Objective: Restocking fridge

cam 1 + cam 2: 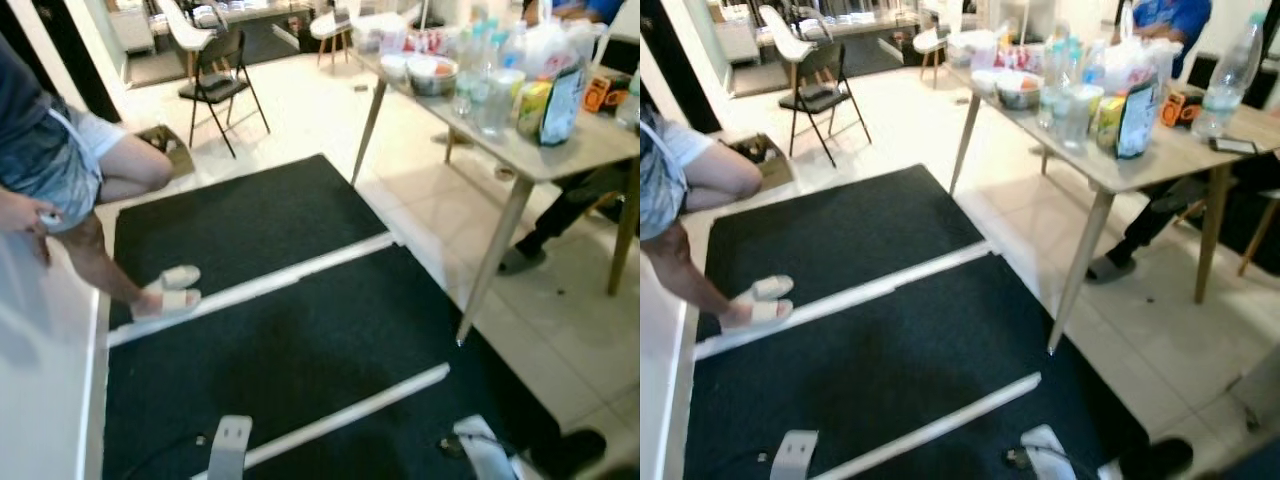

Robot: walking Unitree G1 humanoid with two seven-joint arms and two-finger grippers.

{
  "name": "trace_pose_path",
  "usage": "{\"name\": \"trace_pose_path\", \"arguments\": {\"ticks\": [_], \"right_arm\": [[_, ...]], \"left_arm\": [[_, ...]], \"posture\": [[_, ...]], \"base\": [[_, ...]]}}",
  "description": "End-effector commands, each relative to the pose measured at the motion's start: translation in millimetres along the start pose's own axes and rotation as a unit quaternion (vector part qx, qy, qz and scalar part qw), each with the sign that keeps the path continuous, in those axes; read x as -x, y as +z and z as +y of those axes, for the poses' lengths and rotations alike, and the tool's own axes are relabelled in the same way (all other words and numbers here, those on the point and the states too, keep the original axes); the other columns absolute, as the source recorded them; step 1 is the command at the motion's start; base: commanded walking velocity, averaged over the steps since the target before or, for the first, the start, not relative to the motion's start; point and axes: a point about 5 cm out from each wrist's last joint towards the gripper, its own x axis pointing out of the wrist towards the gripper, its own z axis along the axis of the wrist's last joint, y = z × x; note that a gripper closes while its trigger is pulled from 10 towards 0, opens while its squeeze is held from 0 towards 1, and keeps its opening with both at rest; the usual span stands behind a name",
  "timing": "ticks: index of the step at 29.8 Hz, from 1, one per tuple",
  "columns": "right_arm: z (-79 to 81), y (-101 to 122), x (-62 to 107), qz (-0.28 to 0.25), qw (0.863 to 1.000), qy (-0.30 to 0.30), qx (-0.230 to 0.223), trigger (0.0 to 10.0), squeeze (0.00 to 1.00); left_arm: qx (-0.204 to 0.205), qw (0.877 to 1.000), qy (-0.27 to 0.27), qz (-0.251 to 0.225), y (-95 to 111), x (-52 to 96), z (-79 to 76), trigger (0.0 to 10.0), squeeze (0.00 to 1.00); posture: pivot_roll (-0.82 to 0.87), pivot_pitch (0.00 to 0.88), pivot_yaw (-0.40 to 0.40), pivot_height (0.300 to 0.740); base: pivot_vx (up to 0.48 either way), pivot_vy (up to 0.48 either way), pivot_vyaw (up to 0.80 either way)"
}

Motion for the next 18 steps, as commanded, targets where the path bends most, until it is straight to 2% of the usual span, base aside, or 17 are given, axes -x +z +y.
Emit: {"name": "trace_pose_path", "arguments": {"ticks": [1, 6, 18], "right_arm": [[-3.0, 1, 0.6, -0.007, 1.000, -0.007, -0.008, 10.0, 0.00], [-4.5, -9, 1.7, 0.001, 1.000, -0.007, -0.007, 10.0, 0.00], [-3.8, -11, 1.6, 0.004, 1.000, -0.007, -0.004, 10.0, 0.00]], "left_arm": [[0.005, 1.000, 0.001, 0.002, -1, 0.3, 1.5, 10.0, 0.00], [0.008, 1.000, 0.001, 0.004, -2, 0.5, 1.8, 10.0, 0.00], [0.005, 1.000, -0.005, 0.005, -2, 0.5, 1.4, 10.0, 0.00]], "posture": [[-0.03, 0.000, 0.061, 0.740], [-0.03, 0.000, 0.059, 0.740], [-0.03, 0.000, 0.057, 0.740]], "base": [[0.000, 0.000, 0.00], [0.000, 0.000, 0.00], [0.020, 0.000, 0.00]]}}
